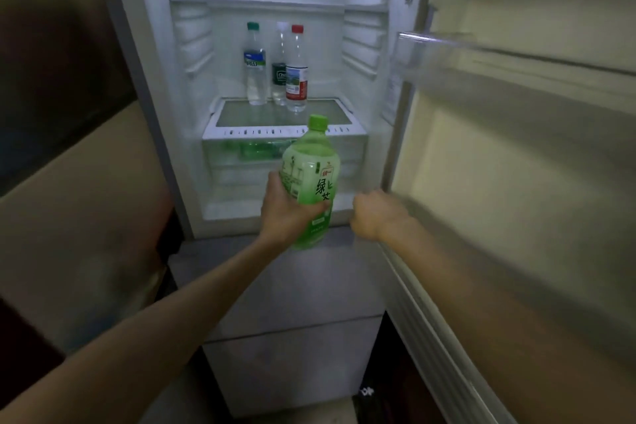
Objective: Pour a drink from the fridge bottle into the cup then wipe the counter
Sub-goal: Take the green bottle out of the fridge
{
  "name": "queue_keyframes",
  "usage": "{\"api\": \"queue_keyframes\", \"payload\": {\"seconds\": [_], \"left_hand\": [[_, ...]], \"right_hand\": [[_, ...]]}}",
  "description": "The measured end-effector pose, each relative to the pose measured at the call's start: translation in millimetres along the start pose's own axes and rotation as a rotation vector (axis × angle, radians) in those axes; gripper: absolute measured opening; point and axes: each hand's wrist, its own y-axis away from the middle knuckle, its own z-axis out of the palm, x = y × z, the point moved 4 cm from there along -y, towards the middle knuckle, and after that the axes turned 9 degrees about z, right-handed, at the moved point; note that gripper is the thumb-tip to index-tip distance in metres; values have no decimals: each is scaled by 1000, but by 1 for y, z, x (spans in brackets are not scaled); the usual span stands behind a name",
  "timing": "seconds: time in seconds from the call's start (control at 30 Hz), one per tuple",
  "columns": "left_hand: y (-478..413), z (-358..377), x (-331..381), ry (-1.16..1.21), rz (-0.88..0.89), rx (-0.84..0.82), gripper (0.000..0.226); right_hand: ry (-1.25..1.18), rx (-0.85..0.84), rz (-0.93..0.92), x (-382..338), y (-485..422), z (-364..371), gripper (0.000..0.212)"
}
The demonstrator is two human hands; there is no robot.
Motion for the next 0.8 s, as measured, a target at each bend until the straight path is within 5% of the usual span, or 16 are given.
{"api": "queue_keyframes", "payload": {"seconds": [0.33,0.8], "left_hand": [[100,-17,42,-77,-34,13,76],[189,-63,66,-112,-20,-23,76]], "right_hand": [[-39,120,-90,17,72,-1,35],[-37,61,-72,17,168,-1,31]]}}
